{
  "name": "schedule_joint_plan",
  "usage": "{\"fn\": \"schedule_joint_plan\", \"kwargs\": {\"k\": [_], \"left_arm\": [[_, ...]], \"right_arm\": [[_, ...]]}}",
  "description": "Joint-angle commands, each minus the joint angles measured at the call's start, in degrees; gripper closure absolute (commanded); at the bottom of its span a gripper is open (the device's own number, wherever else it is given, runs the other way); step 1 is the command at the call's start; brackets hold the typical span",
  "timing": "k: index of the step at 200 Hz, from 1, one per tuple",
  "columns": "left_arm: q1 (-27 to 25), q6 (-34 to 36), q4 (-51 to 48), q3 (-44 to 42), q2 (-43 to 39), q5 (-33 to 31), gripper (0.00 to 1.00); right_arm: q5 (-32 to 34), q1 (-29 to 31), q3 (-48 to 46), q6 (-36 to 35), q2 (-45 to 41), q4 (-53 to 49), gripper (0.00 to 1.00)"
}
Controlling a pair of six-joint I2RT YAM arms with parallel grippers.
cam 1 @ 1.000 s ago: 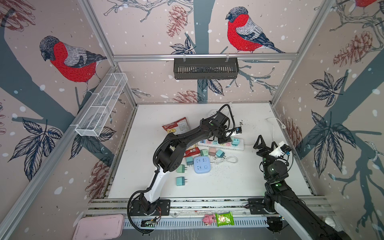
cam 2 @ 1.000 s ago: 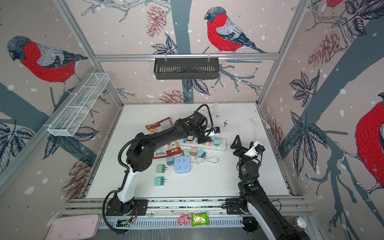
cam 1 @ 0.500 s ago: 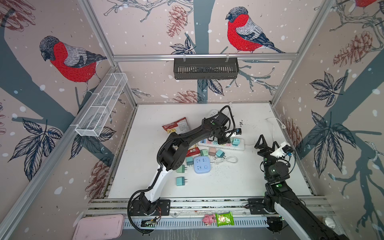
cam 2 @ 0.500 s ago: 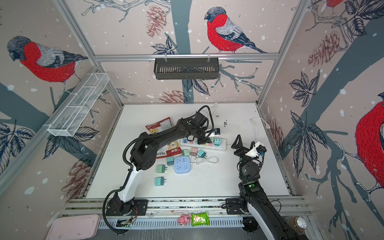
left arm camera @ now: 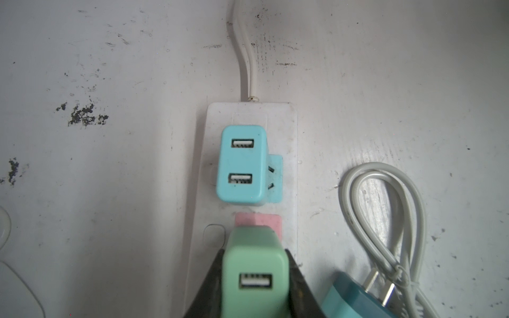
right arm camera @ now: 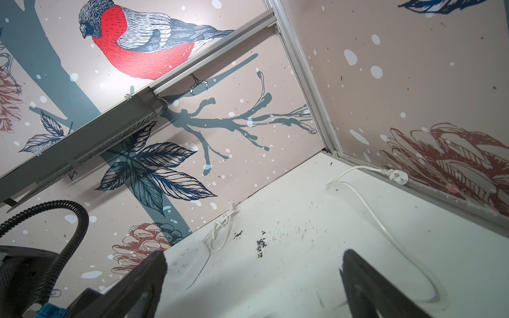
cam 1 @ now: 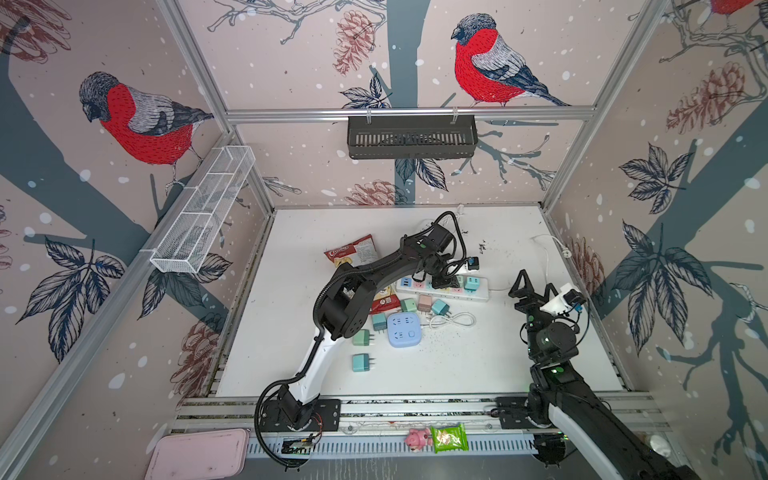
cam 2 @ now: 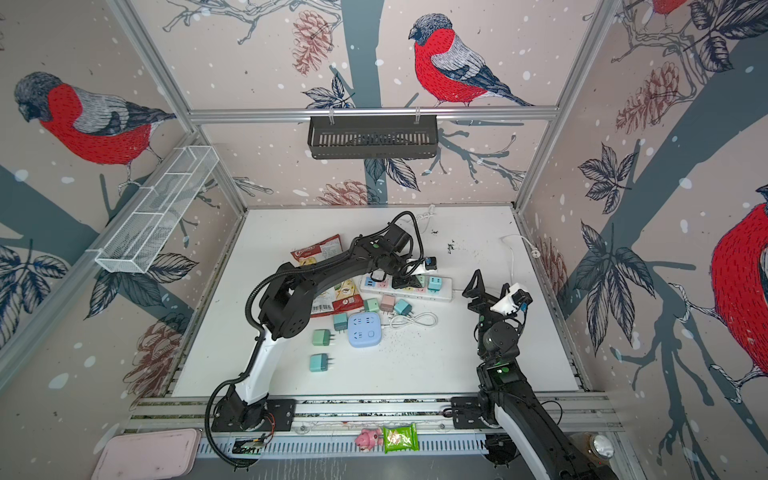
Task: Insert the plug
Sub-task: 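Lower and press the green charger into the socket with the left gripper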
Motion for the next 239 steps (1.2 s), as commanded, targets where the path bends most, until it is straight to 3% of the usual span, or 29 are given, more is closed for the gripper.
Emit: {"fn": "schedule_joint_plan", "kwargs": {"k": [1,181,239], "left_arm": [[0.1,2.0,0.8,-0.7,-0.5,2.5,1.00],[0.0,1.6,3.6,-0.4,0.5,4.6,1.00],[0.0,1.4,2.4,1.4,2.2,2.0,1.00]], "right_arm": [[0.3,-0.1,-5.3,0.5,0.1,1.3,0.00],[0.2,-0.2,-5.2,0.6,0.0,1.1,0.00],[0.1,-0.3,-5.2,0.6,0.0,1.1,0.00]]}}
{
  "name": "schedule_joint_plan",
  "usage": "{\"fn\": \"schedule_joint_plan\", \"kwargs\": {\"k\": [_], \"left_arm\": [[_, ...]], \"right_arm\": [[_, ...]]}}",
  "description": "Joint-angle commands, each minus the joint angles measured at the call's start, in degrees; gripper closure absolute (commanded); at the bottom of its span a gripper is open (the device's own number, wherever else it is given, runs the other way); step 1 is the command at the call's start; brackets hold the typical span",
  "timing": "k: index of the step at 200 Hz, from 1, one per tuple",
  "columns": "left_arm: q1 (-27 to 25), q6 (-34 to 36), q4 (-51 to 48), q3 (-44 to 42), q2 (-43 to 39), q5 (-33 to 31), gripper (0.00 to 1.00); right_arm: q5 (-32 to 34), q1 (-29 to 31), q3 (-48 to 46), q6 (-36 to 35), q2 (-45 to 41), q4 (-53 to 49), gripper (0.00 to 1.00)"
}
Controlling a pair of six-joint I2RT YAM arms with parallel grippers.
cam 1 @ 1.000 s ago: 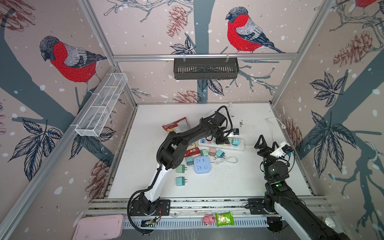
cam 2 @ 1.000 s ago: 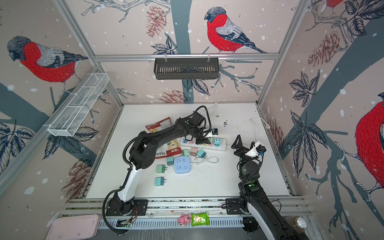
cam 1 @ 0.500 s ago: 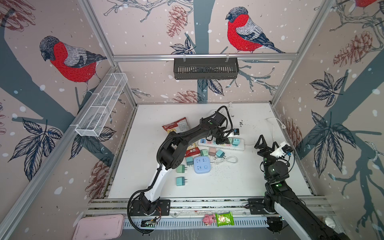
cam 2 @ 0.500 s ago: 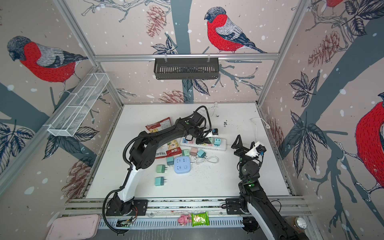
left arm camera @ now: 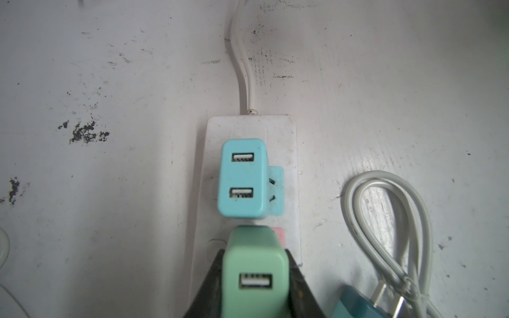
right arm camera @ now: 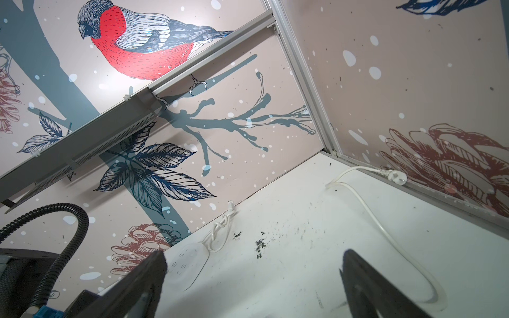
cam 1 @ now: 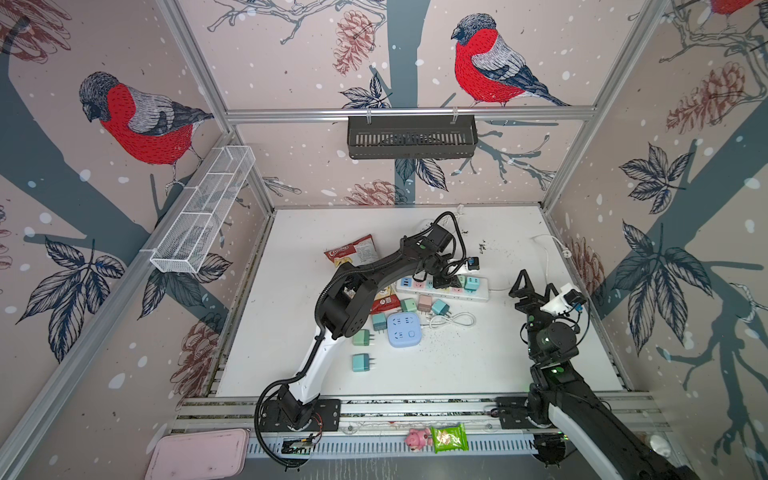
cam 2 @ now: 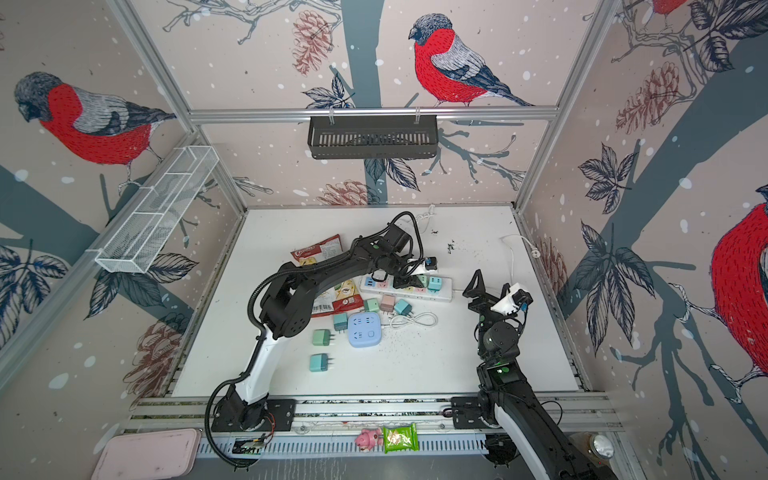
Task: Insert the plug
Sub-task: 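Lower and press the green charger into the socket with the left gripper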
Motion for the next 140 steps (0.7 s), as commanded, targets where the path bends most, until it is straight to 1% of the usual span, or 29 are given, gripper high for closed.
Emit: {"fn": "schedule_joint_plan", "kwargs": {"k": [1,89,140], "left_arm": [[-0.1,0.5,-0.4,1.3,1.1,-0.1,1.00],[0.0,2.0,-4.6,3.9,3.5,-4.0,1.00],[-0.1,2.5,-8.5,7.0,5.9,-6.1,1.00]], "right_arm": [[0.2,-0.1,-5.2,0.6,0.0,1.1,0.00],[0.2,0.0,-5.3,0.6,-0.2,0.9,0.00],[0.2,-0.1,-5.2,0.8,-0.3,0.7,0.00]]}}
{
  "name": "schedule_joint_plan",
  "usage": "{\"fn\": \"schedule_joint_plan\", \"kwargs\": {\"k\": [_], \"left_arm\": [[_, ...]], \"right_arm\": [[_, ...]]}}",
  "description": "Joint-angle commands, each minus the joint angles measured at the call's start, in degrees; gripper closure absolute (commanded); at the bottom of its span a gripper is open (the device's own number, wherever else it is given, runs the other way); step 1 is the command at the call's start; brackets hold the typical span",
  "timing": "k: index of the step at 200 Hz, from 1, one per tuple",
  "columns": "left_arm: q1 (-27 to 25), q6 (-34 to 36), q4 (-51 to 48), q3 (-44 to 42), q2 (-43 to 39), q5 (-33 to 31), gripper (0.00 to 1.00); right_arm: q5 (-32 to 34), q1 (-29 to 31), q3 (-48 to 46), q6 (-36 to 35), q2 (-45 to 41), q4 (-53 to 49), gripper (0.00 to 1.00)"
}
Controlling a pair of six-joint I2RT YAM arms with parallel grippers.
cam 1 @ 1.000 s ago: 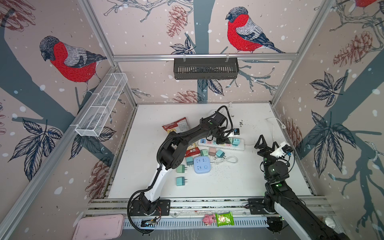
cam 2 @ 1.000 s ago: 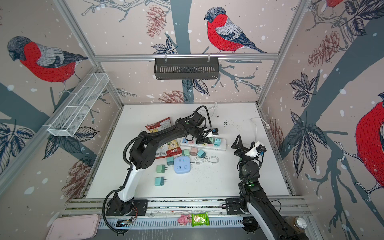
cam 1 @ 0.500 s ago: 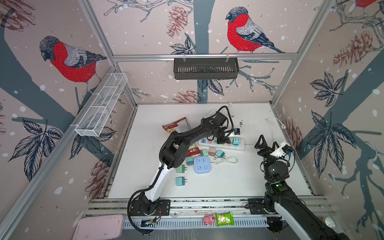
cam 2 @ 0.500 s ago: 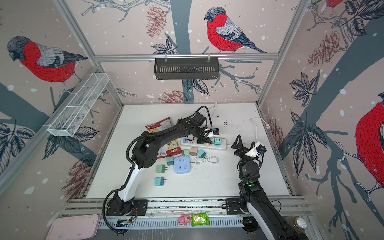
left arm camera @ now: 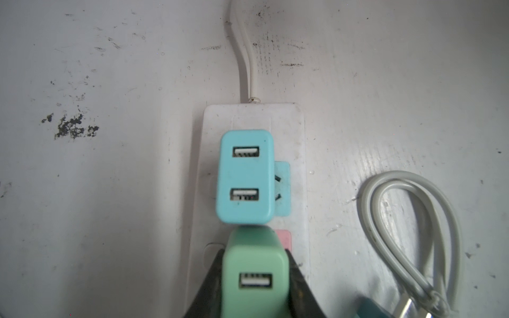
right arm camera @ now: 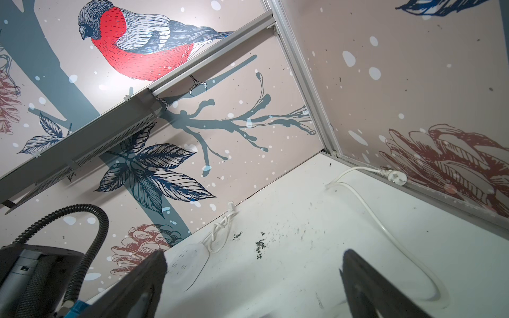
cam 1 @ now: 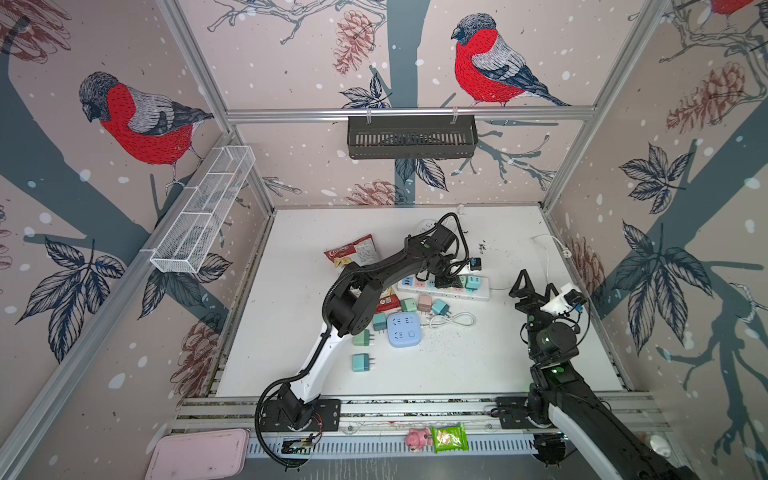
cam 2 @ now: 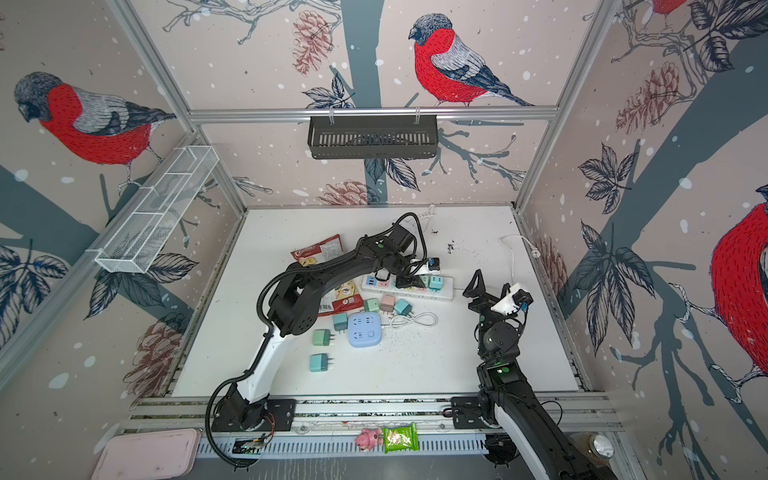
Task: Insert the plug
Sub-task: 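Lower and press the green charger into the socket with the left gripper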
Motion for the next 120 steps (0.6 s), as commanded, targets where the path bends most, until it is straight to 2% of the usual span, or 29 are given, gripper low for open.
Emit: {"fn": "schedule_joint_plan", "kwargs": {"k": [1,65,73,86,92,93,94,95,97,120], "left_arm": [[0.0,1.6,-4.6,1.3,1.5,-4.2,1.00],[0.1,0.2,-5.0,3.2,2.6,-4.2,0.99],[0.1,-0.5,-4.1,2.7,2.3,-4.5,0.85],[0.0,-1.2,-2.4,1.6,1.6,-4.8,0.70],[0.1,-1.5,-1.7,1.0,1.3,-4.9,0.45],[0.0,-1.5,-1.5,0.9,1.2,-4.9,0.35],[0.0,-1.6,-1.4,0.8,1.2,-5.0,0.19],[0.0,-1.6,-1.3,0.7,1.1,-5.0,0.10],[0.0,-1.6,-1.1,0.5,1.1,-5.0,0.04],[0.0,-2.4,0.5,-0.7,-0.2,-4.7,0.02]], "right_arm": [[0.2,0.0,-5.2,0.8,-0.2,0.7,0.00],[0.5,0.0,-5.3,0.9,-0.2,0.5,0.00],[0.5,0.0,-5.2,0.9,-0.1,0.4,0.00],[0.4,0.0,-5.2,1.0,-0.2,0.4,0.00],[0.4,0.0,-5.2,1.0,-0.2,0.4,0.00],[0.4,0.0,-5.2,1.0,-0.1,0.4,0.01],[0.4,0.0,-5.2,1.0,-0.1,0.4,0.00],[0.4,0.0,-5.3,1.0,-0.1,0.4,0.00],[0.4,0.0,-5.2,1.0,-0.2,0.4,0.00],[0.4,0.0,-5.2,1.0,-0.2,0.4,0.00]]}}
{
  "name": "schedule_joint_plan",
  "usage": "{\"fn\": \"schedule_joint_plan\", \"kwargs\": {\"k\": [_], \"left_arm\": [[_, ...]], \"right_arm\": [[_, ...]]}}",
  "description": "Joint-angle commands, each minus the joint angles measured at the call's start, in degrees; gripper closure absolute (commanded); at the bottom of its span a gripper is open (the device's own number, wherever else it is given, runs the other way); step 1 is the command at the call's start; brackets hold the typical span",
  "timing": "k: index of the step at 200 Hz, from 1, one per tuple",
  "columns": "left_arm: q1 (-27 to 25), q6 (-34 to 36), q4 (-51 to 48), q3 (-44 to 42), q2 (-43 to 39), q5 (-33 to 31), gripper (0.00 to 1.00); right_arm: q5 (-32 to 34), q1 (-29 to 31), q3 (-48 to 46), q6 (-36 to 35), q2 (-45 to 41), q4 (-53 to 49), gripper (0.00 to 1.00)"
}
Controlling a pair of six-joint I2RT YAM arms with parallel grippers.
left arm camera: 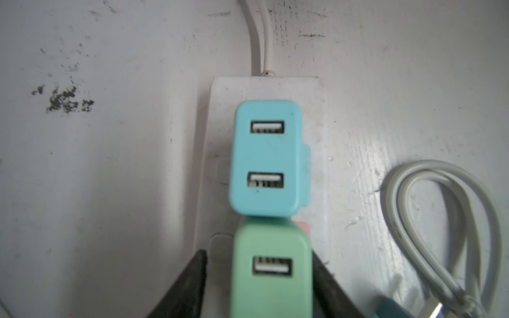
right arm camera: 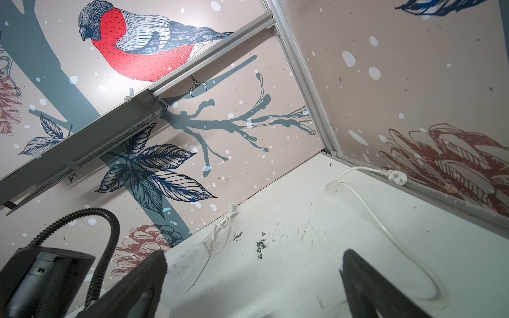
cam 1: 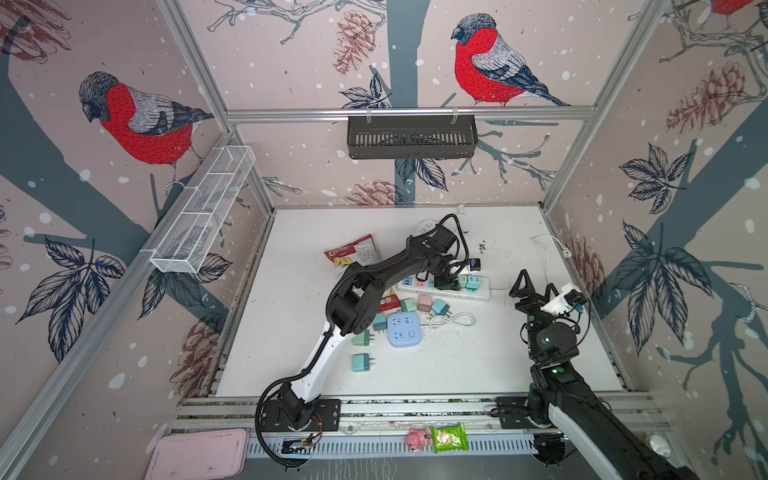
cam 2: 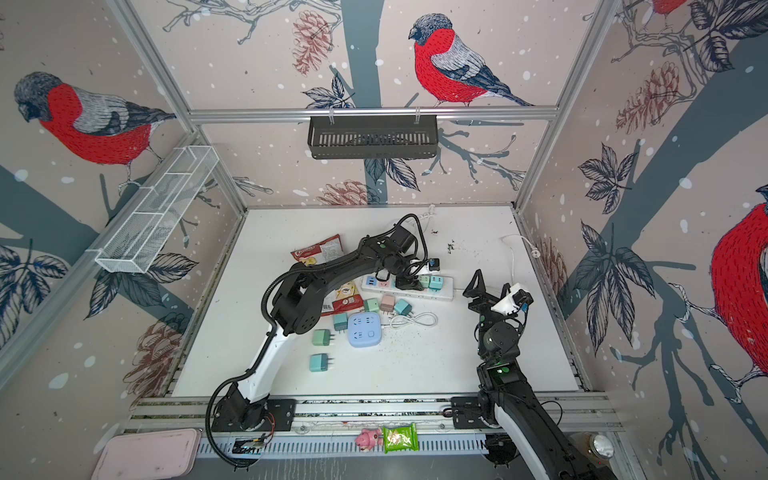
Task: Insert the plug
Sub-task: 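Lower and press the green charger into the socket with the left gripper, then open the left gripper and lift away while the right arm lowers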
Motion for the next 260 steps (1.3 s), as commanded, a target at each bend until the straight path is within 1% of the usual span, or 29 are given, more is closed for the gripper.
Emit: {"fn": "schedule_joint_plan", "kwargs": {"k": [1,26,42,62,78,85,103,119,133,144,151,158,166,172,181,188,193,198,207,217,228,239,245,260], "left_arm": [[-0.1,-0.5,0.9,-1.2,-1.4,-2.5,0.02],[-0.1,-1.4,5.6,-5.6,-4.9,-1.7,0.02],[-0.1,-1.9,9.6,-10.2,-8.3,-0.9,0.02],[-0.1,-3.4,16.5,-17.6,-14.1,-1.2,0.02],[-0.1,-6.1,23.8,-24.8,-19.8,-2.8,0.02],[-0.1,-7.8,28.5,-28.4,-23.0,-3.8,0.02],[-0.1,-12.6,42.1,-40.2,-32.0,-6.6,0.02],[0.1,-17.5,54.8,-50.5,-40.4,-9.4,0.02],[0.2,-23.0,67.9,-60.1,-46.9,-14.3,0.02],[0.3,-27.4,77.9,-67.0,-50.4,-18.8,0.02],[0.5,-29.2,83.6,-70.1,-51.8,-20.9,0.02],[0.7,-31.0,86.4,-71.8,-52.5,-23.3,0.02],[1.0,-34.5,86.2,-71.7,-52.8,-26.4,0.02],[1.6,-37.1,83.1,-70.2,-52.8,-26.7,0.02],[3.4,-39.6,73.7,-65.4,-52.3,-22.1,0.02],[5.0,-41.3,66.9,-61.3,-51.3,-16.8,0.02],[5.8,-43.3,63.5,-59.5,-50.7,-15.7,0.02],[6.3,-45.6,62.3,-58.2,-50.4,-16.0,0.02],[6.8,-50.2,63.6,-59.0,-50.7,-18.9,0.02],[6.9,-56.7,66.6,-61.0,-51.8,-25.5,0.02],[6.9,-59.0,68.7,-62.6,-53.2,-28.9,0.02],[6.9,-61.5,68.7,-63.2,-54.7,-33.0,0.02],[6.9,-64.3,67.0,-63.0,-55.5,-36.0,0.02],[6.9,-67.9,59.8,-60.8,-58.0,-39.3,0.02]], "right_arm": [[0.4,0.0,-5.2,0.8,-0.2,0.4,0.00],[0.5,-0.1,-5.1,0.9,-0.1,0.2,0.00],[0.7,-0.1,-5.1,1.1,-0.1,0.0,0.00],[1.6,-0.1,-4.5,1.6,0.1,-0.9,0.00],[5.1,-0.3,-3.0,4.6,0.4,-4.8,0.00],[5.8,-0.5,-2.0,6.2,0.7,-7.3,0.00],[3.8,-1.0,1.1,6.0,2.1,-12.6,0.00],[2.9,-1.0,3.8,7.6,3.4,-16.5,0.01],[1.2,-0.9,7.1,10.1,4.1,-21.5,0.00],[-0.1,-0.8,9.1,12.8,4.1,-24.2,0.00],[-0.3,-0.8,10.4,15.2,4.1,-26.6,0.00],[-0.2,-0.7,11.7,17.6,4.0,-29.4,0.00],[-0.8,-0.6,13.7,18.4,3.9,-32.4,0.00],[-2.0,-0.4,14.7,17.3,4.0,-34.1,0.01],[-3.0,0.6,16.7,15.2,4.3,-36.2,0.01],[-2.5,1.4,18.6,15.0,4.8,-39.7,0.00],[-2.1,2.0,20.1,15.3,5.1,-42.4,0.01],[-2.4,2.5,21.5,15.5,5.2,-44.9,0.01],[-6.0,3.2,23.1,14.2,5.1,-47.0,0.00],[-12.3,4.1,23.2,11.9,4.5,-46.0,0.00],[-16.2,5.8,22.7,11.3,3.5,-45.0,0.00],[-15.8,8.5,22.7,11.5,3.0,-45.5,0.00],[-15.0,10.0,22.8,11.1,3.0,-45.9,0.00],[-12.5,13.7,23.1,10.0,3.6,-46.8,0.07]]}}
